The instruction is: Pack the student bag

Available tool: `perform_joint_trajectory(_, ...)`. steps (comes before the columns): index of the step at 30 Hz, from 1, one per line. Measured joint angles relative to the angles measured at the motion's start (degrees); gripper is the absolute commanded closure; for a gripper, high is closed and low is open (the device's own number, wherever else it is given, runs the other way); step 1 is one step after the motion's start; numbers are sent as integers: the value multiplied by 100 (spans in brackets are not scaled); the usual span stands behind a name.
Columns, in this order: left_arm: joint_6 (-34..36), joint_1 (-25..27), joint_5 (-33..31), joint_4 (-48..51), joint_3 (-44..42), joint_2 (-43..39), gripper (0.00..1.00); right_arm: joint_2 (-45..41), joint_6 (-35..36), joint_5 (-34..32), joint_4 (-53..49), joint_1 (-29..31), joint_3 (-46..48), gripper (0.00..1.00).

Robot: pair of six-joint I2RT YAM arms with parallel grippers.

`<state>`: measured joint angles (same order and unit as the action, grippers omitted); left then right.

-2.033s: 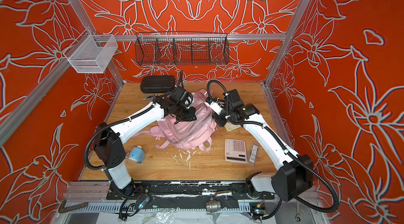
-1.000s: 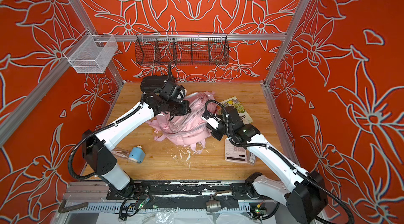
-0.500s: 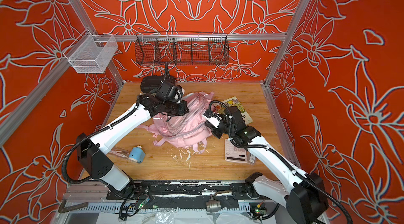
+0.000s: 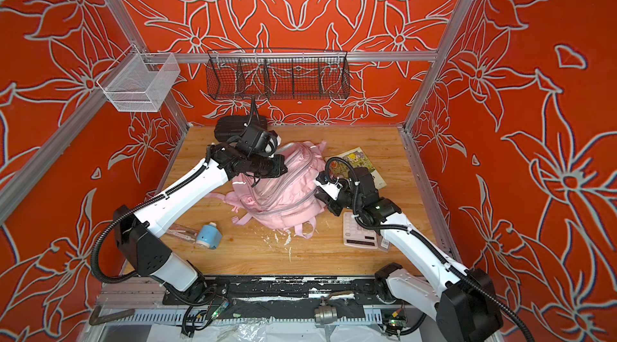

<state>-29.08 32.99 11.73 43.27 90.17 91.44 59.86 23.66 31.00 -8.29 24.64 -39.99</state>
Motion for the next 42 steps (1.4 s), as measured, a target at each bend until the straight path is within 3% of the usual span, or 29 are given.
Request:
perform_joint_trajectory(24, 103, -2, -50, 105, 103, -2, 100, -94, 92, 514, -181, -181, 192, 81)
perform_joint_trajectory(32, 133, -2, -46, 129, 103, -2, 100, 212, 37, 595, -9, -269, 179, 71)
perform_joint_trajectory(42, 258, -15, 83, 125, 101, -2, 100, 625, 0, 1161, 46, -560, 37, 70)
